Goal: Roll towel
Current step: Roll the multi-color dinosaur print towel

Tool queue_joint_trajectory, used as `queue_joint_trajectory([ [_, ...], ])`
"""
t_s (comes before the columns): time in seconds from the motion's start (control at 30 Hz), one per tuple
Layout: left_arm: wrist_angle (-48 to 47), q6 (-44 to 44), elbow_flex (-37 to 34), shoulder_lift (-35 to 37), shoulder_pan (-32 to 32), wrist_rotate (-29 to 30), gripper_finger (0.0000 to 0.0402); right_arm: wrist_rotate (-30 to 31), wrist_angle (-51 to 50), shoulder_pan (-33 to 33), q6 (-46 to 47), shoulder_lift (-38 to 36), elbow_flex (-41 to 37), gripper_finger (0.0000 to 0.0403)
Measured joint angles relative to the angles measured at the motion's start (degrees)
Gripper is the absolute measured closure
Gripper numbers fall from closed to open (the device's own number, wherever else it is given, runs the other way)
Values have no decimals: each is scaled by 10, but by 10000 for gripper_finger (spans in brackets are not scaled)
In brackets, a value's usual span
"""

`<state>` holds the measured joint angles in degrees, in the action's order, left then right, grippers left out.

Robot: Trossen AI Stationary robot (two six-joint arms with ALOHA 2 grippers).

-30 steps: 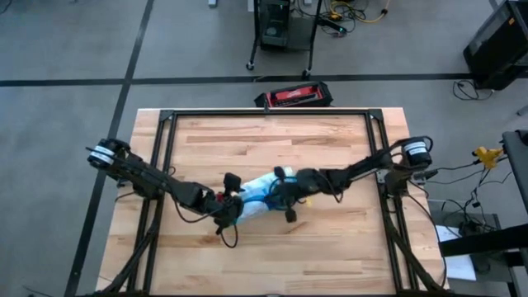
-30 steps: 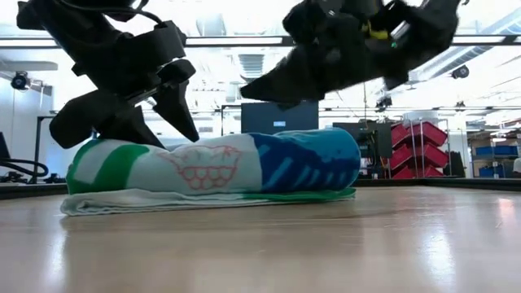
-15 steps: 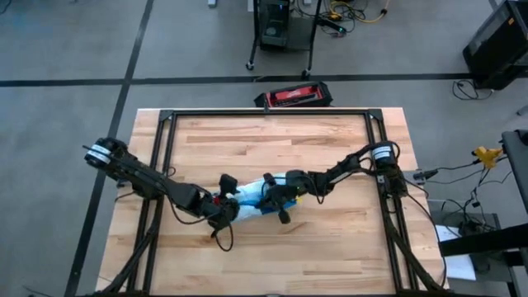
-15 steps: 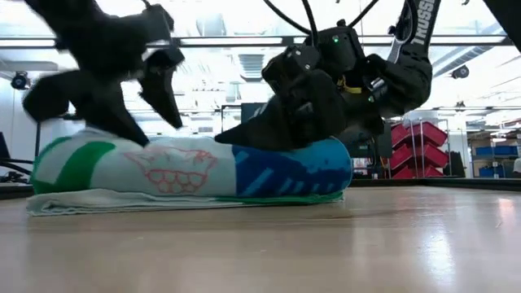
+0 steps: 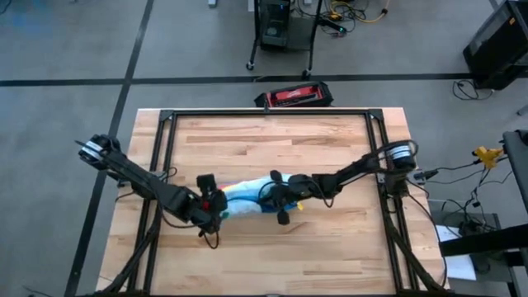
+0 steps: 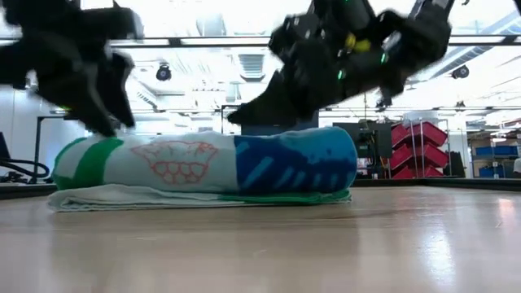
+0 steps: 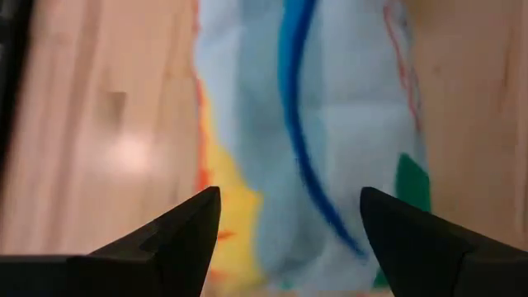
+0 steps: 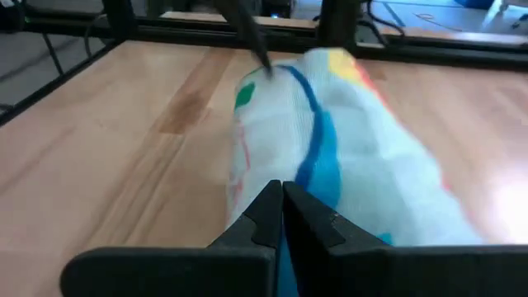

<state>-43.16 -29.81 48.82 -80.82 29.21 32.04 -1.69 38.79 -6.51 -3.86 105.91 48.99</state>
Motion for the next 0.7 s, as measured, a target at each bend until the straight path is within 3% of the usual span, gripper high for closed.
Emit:
queue_joint_trajectory([
  [0.13, 120, 3, -85, -6, -3, 12, 128, 60, -78, -17, -55, -73, -11, 403],
  [0.27, 126, 3, -129, -5, -4, 55, 128, 152, -73, -41, -125, -149, -52, 403],
  [0.43, 59, 53, -135, 2, -3, 109, 128, 154, -68, -20, -81, -199, -108, 403],
  [0.7, 55, 83, -97, 3, -9, 104, 128, 115, -1, 3, -62, -159, -129, 403],
])
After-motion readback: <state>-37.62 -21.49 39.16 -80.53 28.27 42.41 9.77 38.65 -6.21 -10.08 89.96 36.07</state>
